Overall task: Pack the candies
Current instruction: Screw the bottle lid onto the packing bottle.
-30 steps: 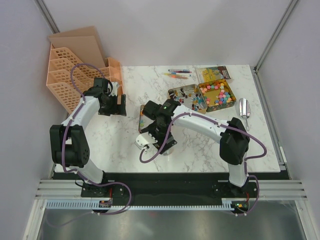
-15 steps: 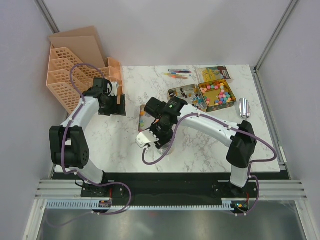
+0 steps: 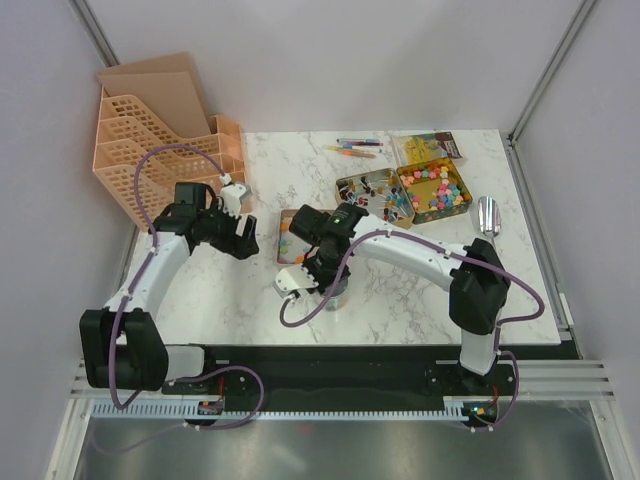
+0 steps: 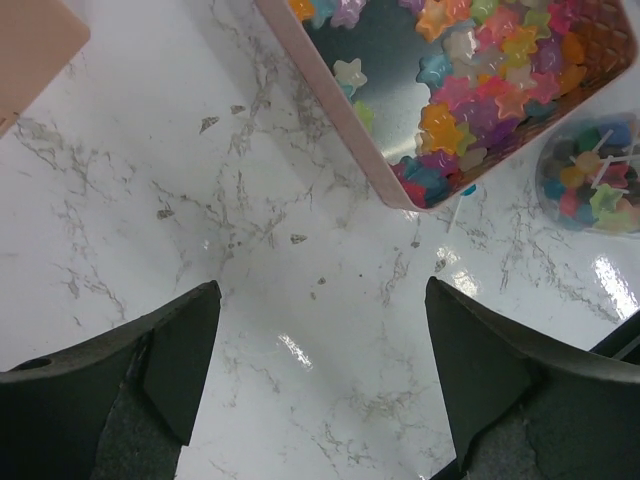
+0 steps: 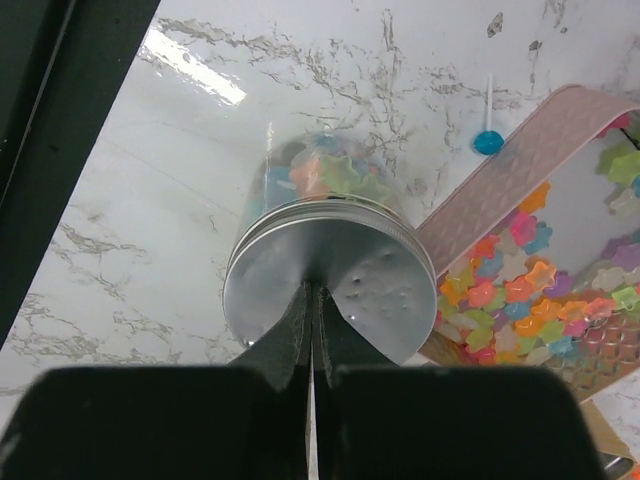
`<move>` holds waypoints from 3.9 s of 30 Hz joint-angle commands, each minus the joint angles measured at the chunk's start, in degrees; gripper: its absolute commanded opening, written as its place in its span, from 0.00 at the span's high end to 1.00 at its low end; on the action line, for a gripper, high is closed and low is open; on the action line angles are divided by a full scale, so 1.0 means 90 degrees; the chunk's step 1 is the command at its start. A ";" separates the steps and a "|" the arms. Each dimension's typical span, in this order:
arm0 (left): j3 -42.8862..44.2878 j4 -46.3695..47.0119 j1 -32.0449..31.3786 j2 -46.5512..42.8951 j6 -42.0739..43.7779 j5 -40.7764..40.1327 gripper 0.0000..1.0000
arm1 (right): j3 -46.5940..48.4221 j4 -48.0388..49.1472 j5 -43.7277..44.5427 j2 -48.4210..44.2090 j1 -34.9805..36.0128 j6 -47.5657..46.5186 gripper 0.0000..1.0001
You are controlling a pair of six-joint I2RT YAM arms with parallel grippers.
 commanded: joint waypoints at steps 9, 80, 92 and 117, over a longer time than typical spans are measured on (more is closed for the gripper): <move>-0.0897 0.0319 -0.0069 -0.1191 0.2098 0.1022 0.14 | 0.0481 -0.0147 0.0580 -0.0312 -0.0322 0.0117 1.00; 0.0411 0.3504 -0.5118 0.2432 -0.0799 -0.0657 0.30 | -0.1130 -0.1487 -0.2476 -0.2264 -0.4943 0.0957 0.70; -0.1084 0.4042 -0.5118 0.1601 -0.1728 -0.1750 0.00 | -0.1726 -0.0109 -0.2027 -0.2119 -0.2803 0.1016 0.82; -0.1788 0.4020 -0.4824 0.1298 -0.2470 -0.0950 0.06 | -0.1860 0.0516 -0.0885 -0.2606 -0.2783 0.1289 0.88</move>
